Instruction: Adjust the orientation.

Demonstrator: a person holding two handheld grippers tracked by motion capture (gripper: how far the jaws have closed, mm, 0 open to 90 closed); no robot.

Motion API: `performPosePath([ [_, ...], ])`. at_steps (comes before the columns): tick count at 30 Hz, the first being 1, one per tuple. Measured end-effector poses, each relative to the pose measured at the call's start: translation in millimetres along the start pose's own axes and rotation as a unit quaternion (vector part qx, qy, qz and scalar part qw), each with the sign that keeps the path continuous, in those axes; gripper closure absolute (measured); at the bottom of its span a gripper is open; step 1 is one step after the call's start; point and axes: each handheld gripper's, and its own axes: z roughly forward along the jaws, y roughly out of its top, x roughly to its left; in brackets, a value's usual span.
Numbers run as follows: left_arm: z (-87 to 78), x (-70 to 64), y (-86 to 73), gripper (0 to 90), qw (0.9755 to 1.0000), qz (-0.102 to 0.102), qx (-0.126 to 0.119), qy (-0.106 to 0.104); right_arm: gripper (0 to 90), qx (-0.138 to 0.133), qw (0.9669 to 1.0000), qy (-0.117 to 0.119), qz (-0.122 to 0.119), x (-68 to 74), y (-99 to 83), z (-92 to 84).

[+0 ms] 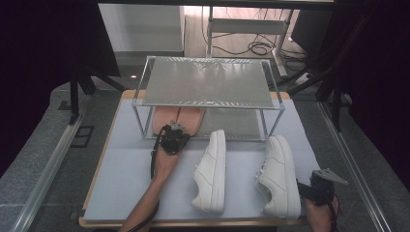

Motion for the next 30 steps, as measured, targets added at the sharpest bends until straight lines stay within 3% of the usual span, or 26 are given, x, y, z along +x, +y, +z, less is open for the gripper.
performPosePath([
  [8, -19.2, 3.8, -2.2, 79.4, 0.9999, 0.004, -0.007, -0.008, 15.8, 0.0, 1.0, -0.001, 0.0, 0.1, 0.0, 0.1],
  [24, -52.7, 7.4, -17.1, 54.0, 0.9998, 0.015, -0.01, 0.005, 15.8, 0.0, 1.0, -0.001, 0.0, 0.1, 0.0, 0.0],
  [30, -67.8, 8.8, -24.0, 44.0, 0.9996, 0.015, -0.023, 0.01, 15.8, 0.0, 1.0, 0.0, 0.0, 0.1, 0.0, 0.0],
])
